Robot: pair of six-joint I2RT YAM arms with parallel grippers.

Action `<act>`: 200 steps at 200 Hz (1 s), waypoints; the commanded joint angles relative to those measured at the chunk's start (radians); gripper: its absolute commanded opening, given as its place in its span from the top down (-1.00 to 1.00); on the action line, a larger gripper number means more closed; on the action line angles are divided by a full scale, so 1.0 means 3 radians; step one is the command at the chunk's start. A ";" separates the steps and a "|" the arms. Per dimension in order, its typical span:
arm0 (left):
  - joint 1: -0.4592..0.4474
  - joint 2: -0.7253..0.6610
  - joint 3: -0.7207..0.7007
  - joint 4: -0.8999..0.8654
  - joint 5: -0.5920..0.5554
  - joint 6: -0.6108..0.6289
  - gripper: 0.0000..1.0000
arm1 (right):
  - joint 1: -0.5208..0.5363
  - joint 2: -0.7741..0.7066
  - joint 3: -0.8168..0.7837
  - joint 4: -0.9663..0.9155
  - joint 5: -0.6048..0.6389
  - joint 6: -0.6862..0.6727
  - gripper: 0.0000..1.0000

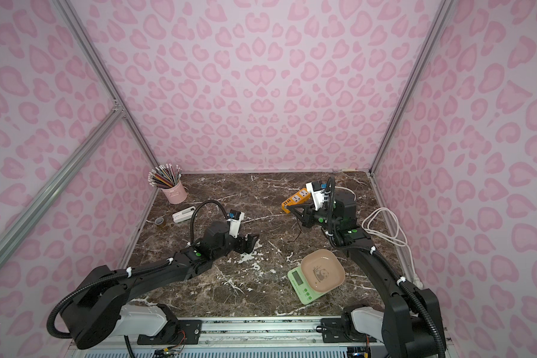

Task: Charge the electronic scale
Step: Adjust the plug at the center of the board.

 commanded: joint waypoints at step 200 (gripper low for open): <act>0.0173 0.0375 0.0123 -0.1339 -0.1183 -0.0748 -0.94 | -0.0015 -0.0011 0.0002 0.0019 0.0007 -0.0120 1.00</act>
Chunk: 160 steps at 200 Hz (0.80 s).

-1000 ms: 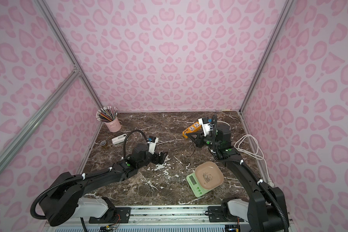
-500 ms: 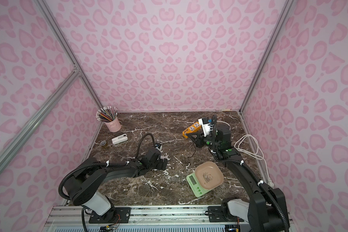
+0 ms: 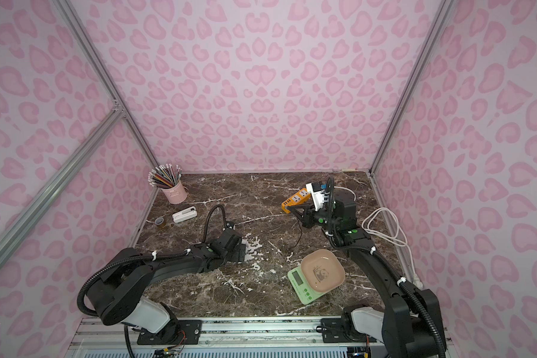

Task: Charge the electronic scale
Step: Adjust the plug at the center of the board, then pick up the plug from the center of the board.

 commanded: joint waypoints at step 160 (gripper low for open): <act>0.0433 0.0296 0.0429 0.0352 0.0257 -0.0446 -0.73 | -0.0017 0.0104 0.0019 0.0144 -0.0135 0.0056 1.00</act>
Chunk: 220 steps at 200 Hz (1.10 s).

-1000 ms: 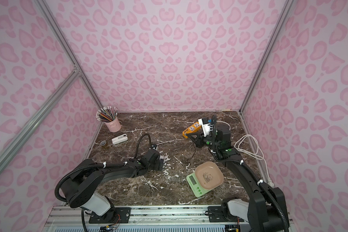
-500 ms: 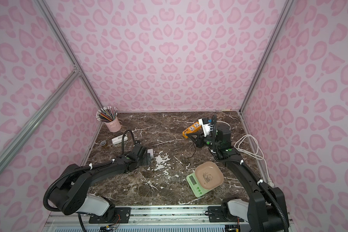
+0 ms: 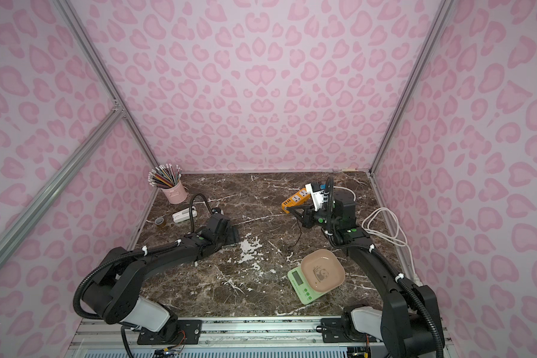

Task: Charge the electronic scale
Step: Pick up the plug from the center of the board.

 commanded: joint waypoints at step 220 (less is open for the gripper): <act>-0.0530 -0.0145 0.0408 0.0628 0.0348 0.1471 0.23 | 0.0146 0.0051 0.0160 -0.0213 -0.0250 -0.0058 1.00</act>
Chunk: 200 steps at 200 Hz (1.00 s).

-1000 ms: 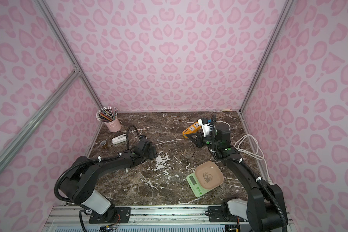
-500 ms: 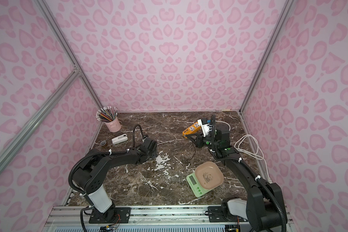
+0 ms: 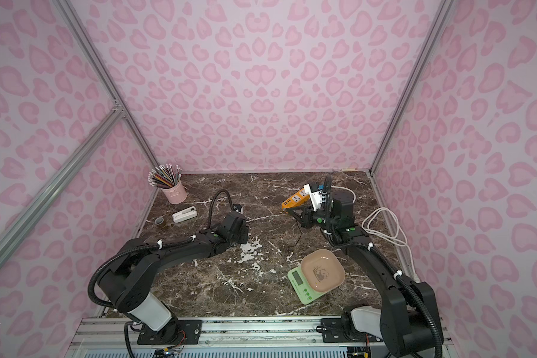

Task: Charge the electronic scale
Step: Pick up the plug from the center of the board, then insert the charging cable into the plug.

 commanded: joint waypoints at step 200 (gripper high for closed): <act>-0.0315 -0.1342 -0.0591 0.1149 0.1947 0.3586 0.51 | 0.0589 -0.0269 0.0135 -0.0789 -0.0234 -0.0461 1.00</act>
